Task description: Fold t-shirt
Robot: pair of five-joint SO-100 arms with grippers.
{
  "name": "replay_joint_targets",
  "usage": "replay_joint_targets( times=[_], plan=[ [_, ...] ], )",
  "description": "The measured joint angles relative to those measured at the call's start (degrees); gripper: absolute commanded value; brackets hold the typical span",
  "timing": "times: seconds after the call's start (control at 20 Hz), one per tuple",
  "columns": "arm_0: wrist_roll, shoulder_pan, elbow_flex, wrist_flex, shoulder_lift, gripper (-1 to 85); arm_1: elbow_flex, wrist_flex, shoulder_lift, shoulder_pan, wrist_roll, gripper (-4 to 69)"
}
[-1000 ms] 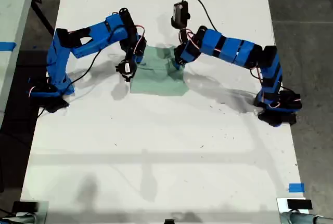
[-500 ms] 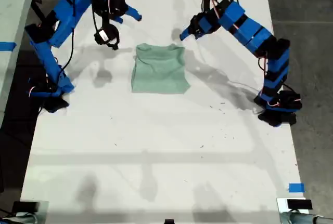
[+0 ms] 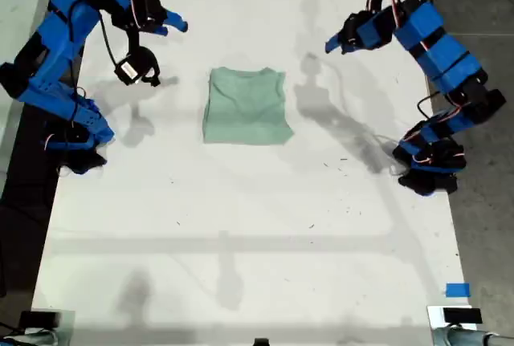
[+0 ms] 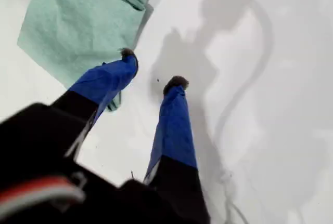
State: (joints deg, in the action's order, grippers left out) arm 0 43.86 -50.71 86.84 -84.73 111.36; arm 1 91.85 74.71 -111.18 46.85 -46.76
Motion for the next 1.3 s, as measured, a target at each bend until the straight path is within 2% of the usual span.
replay_joint_targets(
  times=[0.1,0.2,0.3,0.4,0.5,0.6,0.65,0.75,0.8,0.85,0.9,1.1,1.3],
  plan=[
    [-2.55,3.16,15.56,5.27,12.57,4.2,14.50,-4.04,-12.66,-1.23,4.57,5.9],
    [-6.42,7.82,32.08,10.99,25.93,0.3,29.88,-8.17,-26.19,-3.87,10.28,-1.0],
    [-12.04,13.71,48.96,13.62,42.10,0.0,45.35,-10.90,-39.99,-7.21,17.67,-1.0],
    [-18.90,18.19,65.21,12.92,61.17,0.0,59.24,-12.04,-53.53,-11.87,26.10,-1.0],
    [-24.96,23.47,76.11,9.05,78.66,0.0,71.02,-12.22,-65.83,-16.35,33.84,-1.1],
    [-28.92,25.75,82.09,9.40,83.06,1.5,80.68,-10.28,-78.22,-19.78,41.13,-1.1],
    [-30.76,25.84,85.08,9.40,83.32,8.1,83.50,-8.09,-81.91,-21.18,46.14,1.5],
    [-31.90,26.19,86.66,9.40,84.55,8.3,84.64,-6.86,-80.24,-22.59,55.11,4.8],
    [-32.17,27.42,86.84,9.05,84.37,7.9,84.81,-6.86,-82.62,-23.91,56.60,4.9],
    [-32.26,28.83,86.92,7.73,84.37,7.9,84.81,-6.86,-84.20,-24.70,54.40,4.9],
    [-32.26,29.79,86.92,7.03,84.37,7.9,84.81,-6.68,-84.11,-24.52,48.69,4.9],
    [-32.26,32.17,86.92,6.94,84.55,7.9,84.81,-6.33,-84.64,-24.52,18.90,3.7],
    [-32.26,32.70,86.92,6.94,84.55,7.9,84.81,-6.33,-84.64,-24.52,15.29,3.5]
  ],
)
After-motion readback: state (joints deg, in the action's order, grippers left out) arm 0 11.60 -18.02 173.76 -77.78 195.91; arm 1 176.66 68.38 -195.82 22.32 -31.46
